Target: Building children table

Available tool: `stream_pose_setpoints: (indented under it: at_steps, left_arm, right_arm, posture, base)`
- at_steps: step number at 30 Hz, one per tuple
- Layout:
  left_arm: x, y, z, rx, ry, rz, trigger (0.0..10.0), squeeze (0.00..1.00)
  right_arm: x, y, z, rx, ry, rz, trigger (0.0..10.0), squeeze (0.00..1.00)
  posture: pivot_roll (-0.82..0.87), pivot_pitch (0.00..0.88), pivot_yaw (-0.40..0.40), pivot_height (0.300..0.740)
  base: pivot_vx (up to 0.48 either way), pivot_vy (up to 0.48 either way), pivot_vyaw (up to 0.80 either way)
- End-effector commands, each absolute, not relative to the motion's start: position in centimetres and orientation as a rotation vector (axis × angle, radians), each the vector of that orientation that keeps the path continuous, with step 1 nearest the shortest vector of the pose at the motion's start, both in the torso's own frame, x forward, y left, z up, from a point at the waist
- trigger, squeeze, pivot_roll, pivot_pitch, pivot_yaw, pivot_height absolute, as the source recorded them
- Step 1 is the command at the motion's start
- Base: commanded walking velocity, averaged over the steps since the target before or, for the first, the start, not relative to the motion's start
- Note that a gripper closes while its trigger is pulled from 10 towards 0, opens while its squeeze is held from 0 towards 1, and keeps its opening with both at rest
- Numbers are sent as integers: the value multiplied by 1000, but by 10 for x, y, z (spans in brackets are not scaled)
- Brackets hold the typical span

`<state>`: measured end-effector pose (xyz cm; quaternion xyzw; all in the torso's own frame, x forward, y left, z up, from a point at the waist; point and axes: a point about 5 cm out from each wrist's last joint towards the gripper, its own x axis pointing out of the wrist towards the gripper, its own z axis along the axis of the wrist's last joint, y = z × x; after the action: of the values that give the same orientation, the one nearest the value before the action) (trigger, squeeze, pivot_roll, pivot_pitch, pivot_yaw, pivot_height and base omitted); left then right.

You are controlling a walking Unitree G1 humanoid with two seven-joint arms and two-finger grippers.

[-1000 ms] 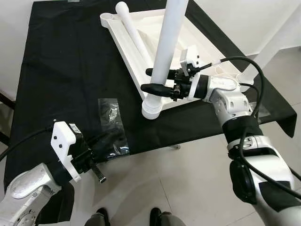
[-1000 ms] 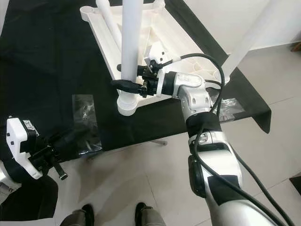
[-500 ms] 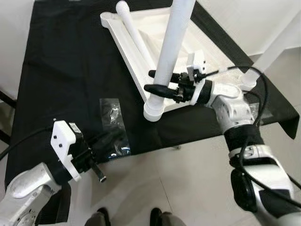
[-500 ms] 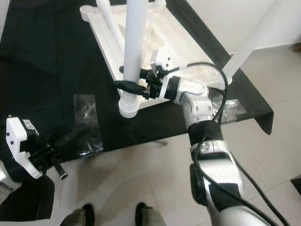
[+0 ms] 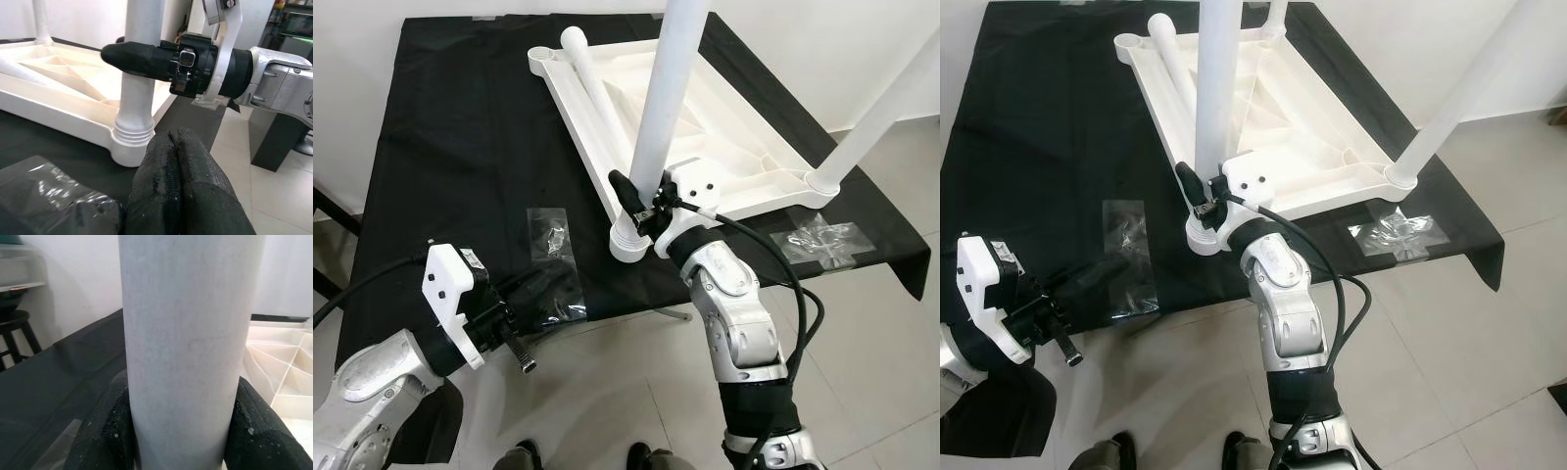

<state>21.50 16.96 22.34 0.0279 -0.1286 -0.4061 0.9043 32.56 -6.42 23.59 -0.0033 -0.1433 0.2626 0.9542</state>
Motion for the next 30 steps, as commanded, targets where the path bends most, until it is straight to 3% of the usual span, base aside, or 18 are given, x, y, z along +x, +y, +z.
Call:
stream_pose_setpoints:
  at_steps: [1, 2, 4, 5, 6, 12, 13, 14, 16, 20, 30]
  left_arm:
    - [214, 168, 219, 53, -253, -854, 10000, 0]
    - [214, 168, 218, 55, -253, -854, 10000, 0]
    - [214, 168, 218, 56, -254, -855, 10000, 0]
    - [215, 167, 219, 57, -255, -857, 10000, 0]
    - [215, 166, 219, 56, -257, -860, 10000, 0]
    - [216, 164, 218, 53, -259, -867, 10000, 0]
    - [216, 164, 219, 53, -261, -866, 10000, 0]
    - [216, 164, 219, 53, -261, -866, 10000, 0]
    - [216, 163, 219, 53, -265, -864, 10000, 0]
    - [216, 163, 220, 56, -271, -861, 10000, 0]
    - [217, 164, 222, 62, -277, -857, 10000, 0]
  right_arm:
    - [333, -62, 188, -4, -50, 520, 8667, 0]
    - [337, -64, 192, -10, -59, 506, 10000, 0]
    - [340, -65, 197, -9, -72, 509, 10000, 0]
    - [341, -66, 203, -7, -93, 523, 10000, 710]
    - [340, -65, 212, 13, -122, 571, 10000, 1000]
    - [344, -71, 237, 25, -197, 721, 10000, 1000]
    - [345, -75, 246, -3, -232, 822, 10000, 0]
    - [345, -75, 246, -3, -232, 822, 10000, 0]
    - [345, -81, 262, -96, -287, 1036, 10000, 0]
    - [346, -86, 279, -173, -322, 1254, 10000, 0]
    - [347, -87, 289, -211, -290, 1458, 10000, 0]
  posture:
    - [64, 288, -118, 740]
    - [65, 285, -116, 740]
    - [63, 284, -116, 740]
    - [63, 284, -116, 740]
    - [64, 282, -115, 740]
    - [67, 279, -118, 740]
    - [72, 276, -123, 740]
    - [72, 276, -123, 740]
    - [74, 274, -124, 740]
    - [81, 270, -126, 740]
    - [90, 264, -125, 740]
  base:
    - [0, 0, 0]
    - [0, 0, 0]
    - [0, 0, 0]
    - [0, 0, 0]
    - [0, 0, 0]
    - [0, 0, 0]
    - [0, 0, 0]
    - [0, 0, 0]
    - [0, 0, 0]
    - [0, 0, 0]
    - [0, 0, 0]
